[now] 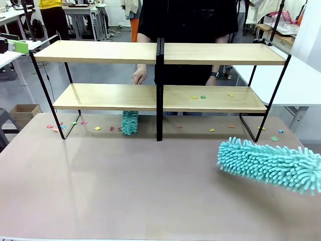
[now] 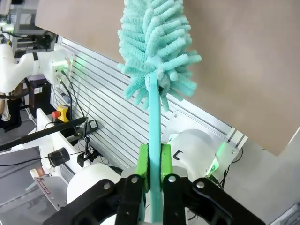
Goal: Clean the shelves.
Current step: Clean another randomly selected level of the Shelf with the Duster.
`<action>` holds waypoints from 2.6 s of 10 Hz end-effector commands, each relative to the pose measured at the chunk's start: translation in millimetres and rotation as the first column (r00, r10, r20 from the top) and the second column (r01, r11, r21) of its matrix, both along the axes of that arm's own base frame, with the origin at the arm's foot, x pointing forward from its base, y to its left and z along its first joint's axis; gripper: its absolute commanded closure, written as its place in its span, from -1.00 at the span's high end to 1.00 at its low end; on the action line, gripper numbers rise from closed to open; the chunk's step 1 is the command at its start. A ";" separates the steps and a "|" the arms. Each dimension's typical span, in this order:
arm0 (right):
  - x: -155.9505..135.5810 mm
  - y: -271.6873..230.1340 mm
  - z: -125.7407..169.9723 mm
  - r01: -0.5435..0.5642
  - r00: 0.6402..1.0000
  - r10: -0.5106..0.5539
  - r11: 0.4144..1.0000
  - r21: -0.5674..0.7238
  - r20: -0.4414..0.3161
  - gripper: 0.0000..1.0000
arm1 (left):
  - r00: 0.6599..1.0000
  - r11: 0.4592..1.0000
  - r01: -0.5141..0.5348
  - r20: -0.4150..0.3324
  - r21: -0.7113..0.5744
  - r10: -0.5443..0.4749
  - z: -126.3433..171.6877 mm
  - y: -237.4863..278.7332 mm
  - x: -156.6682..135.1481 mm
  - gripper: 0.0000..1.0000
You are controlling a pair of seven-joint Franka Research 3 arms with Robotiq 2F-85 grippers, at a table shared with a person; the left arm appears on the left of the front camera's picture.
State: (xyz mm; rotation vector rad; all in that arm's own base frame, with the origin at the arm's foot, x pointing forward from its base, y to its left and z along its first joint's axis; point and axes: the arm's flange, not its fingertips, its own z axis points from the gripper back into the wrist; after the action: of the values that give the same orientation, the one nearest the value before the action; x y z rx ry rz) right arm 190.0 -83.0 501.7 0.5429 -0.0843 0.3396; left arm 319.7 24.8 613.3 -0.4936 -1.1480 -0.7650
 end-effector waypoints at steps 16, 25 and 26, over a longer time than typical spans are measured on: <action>138.8 118.1 -73.5 0.085 0.962 -0.090 0.996 0.029 0.259 -0.75 | 1.000 1.000 0.003 -0.002 -0.002 -0.003 -1.0 -0.4 1.3 1.00; 171.0 175.7 -145.0 0.075 0.965 -0.101 0.990 0.118 0.240 -0.75 | 1.000 1.000 0.003 -0.002 -0.002 -0.003 -1.0 -0.4 1.3 1.00; 174.4 184.5 -151.4 0.081 0.962 -0.109 0.989 0.121 0.249 -0.75 | 1.000 1.000 0.003 -0.002 -0.002 -0.003 -1.0 -0.4 1.3 1.00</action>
State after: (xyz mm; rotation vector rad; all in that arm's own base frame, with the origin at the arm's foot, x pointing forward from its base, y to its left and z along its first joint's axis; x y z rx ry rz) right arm 381.4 93.5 374.5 0.5906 -0.3180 0.2958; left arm 319.7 24.7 613.2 -0.4936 -1.1477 -0.7650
